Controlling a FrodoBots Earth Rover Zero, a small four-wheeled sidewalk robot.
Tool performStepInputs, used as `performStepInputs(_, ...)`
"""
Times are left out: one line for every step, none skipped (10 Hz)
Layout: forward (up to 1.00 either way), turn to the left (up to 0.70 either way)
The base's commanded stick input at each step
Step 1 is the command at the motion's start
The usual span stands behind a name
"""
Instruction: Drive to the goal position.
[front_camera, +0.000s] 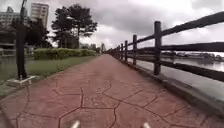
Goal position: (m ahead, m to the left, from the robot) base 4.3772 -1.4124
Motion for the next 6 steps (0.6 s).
performStepInputs(0.5, 0.0)
performStepInputs(0.5, 0.0)
performStepInputs(0.5, 0.0)
performStepInputs(0.5, 0.0)
performStepInputs(0.5, 0.0)
performStepInputs(0.5, 0.12)
